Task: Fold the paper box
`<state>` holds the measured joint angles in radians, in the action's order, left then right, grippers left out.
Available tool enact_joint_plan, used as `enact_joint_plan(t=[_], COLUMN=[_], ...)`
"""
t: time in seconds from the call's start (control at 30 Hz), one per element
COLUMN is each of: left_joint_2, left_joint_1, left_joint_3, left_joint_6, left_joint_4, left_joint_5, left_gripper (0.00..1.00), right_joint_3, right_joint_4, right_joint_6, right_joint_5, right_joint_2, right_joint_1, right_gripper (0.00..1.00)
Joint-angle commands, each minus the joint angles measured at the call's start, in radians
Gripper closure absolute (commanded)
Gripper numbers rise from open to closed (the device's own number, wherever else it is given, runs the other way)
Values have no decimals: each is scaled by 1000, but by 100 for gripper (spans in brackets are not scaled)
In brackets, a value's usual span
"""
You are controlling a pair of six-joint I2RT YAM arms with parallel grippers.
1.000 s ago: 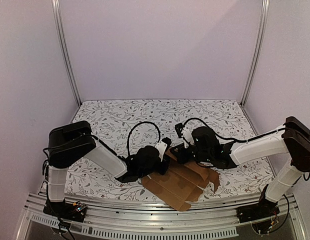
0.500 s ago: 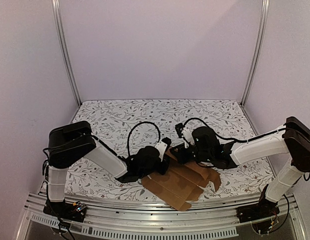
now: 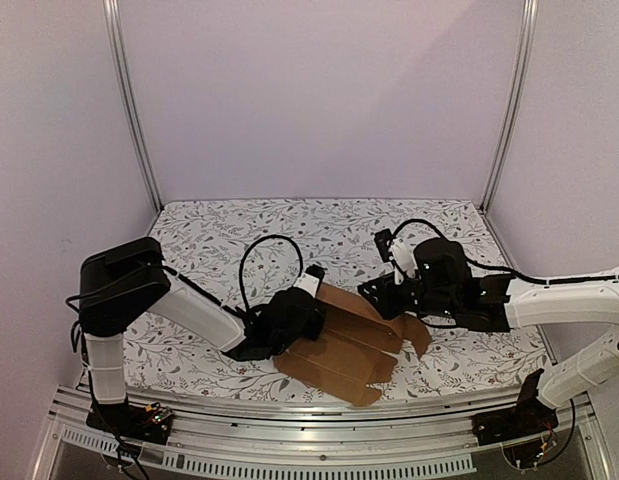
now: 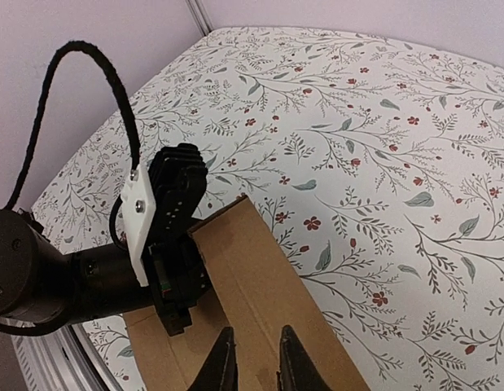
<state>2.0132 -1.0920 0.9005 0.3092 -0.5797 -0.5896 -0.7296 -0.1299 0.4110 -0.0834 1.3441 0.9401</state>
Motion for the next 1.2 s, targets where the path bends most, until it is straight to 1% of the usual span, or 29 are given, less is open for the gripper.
enact_joint_plan(t=[0.0, 0.1, 0.27, 0.4, 0.73, 0.93, 1.17], left_joint_2=[-50, -57, -66, -81, -101, -104, -106], left_joint_1=[15, 17, 18, 19, 17, 15, 15], left_joint_3=[-10, 4, 34, 53, 51, 51, 51], left_joint_6=[98, 169, 294, 370, 408, 420, 425], left_joint_4=[146, 239, 383, 472, 529, 543, 547], left_joint_5=[-101, -132, -131, -130, -110, -92, -79], left_gripper=[100, 100, 100, 100, 100, 100, 100], right_joint_3=[27, 47, 95, 115, 88, 51, -2], right_joint_4=[162, 227, 266, 264, 226, 187, 139], right_joint_6=[-11, -12, 4, 27, 12, -12, -24], right_joint_5=[-67, -111, -166, -169, -185, -155, -127], right_joint_2=[-106, -167, -208, -190, -92, -25, 81], right_joint_1=[-4, -3, -4, -4, -11, -46, -55], right_gripper=[90, 100, 100, 100, 100, 100, 100])
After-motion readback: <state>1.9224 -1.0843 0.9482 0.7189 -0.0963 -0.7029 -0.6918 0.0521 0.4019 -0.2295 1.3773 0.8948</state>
